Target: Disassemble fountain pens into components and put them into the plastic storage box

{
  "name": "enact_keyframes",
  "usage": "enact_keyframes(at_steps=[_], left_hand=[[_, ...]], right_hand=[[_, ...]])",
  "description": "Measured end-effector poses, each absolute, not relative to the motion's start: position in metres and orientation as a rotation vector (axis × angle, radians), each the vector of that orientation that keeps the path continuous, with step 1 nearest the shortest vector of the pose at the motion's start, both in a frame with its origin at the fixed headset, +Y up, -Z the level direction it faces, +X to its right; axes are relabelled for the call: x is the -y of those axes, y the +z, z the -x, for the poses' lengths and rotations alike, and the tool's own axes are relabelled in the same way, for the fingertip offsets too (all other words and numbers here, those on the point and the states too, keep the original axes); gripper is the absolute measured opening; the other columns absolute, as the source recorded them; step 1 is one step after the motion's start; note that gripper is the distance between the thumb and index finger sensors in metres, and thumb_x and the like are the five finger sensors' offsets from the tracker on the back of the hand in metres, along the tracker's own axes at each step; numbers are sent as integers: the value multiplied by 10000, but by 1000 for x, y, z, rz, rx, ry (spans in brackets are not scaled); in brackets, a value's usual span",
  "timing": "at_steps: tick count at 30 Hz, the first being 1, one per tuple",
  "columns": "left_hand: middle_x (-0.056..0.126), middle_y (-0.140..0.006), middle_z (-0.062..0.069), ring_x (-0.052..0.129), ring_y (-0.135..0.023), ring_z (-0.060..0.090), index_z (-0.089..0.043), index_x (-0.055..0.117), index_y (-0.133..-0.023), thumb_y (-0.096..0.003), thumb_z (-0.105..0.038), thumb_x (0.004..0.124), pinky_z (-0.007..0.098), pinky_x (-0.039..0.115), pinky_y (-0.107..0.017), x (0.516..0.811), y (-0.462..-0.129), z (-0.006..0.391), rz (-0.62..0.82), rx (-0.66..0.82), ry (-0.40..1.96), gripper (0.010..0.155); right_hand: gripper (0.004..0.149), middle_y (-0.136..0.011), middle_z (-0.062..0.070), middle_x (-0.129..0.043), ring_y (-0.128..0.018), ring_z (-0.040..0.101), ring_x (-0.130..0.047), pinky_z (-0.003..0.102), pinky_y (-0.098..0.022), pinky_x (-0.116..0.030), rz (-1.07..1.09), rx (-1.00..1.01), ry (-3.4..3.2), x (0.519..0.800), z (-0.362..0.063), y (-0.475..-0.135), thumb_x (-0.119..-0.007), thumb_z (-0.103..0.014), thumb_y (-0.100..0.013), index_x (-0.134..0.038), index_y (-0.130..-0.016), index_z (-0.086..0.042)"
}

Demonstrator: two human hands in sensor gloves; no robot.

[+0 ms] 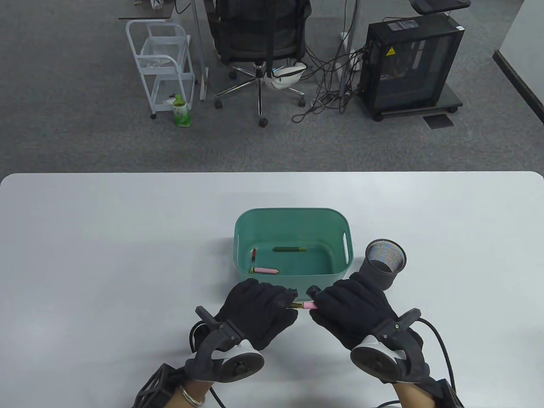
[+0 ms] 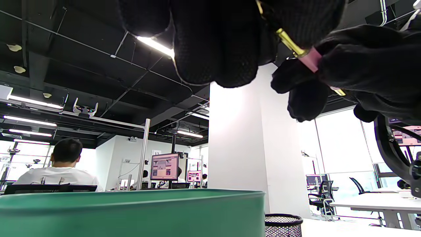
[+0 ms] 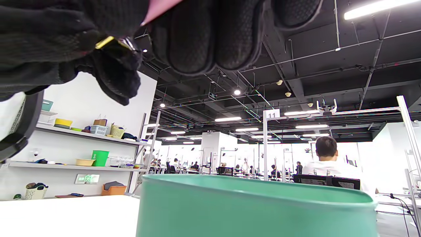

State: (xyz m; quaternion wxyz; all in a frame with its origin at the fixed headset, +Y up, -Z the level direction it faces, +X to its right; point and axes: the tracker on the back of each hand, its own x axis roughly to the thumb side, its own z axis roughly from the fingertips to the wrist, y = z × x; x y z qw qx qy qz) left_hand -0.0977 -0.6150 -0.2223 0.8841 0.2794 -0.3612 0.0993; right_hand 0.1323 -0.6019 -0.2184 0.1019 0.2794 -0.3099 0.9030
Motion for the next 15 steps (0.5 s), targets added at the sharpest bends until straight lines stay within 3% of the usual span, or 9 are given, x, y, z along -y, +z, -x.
enact_keyframes(at_steps=[15], left_hand=[[960,-692,-4,942,-597,166,-120,851,-852,-687,-418,546,450,726,-646,616,-225,97,-532,834,261,457]], right_hand=[[440,-781,-131,-917,-795,148,-884,478,-743,-632,-857,985,2631,603,-130,-213,-740,-512,-522,-882,-898,-333]])
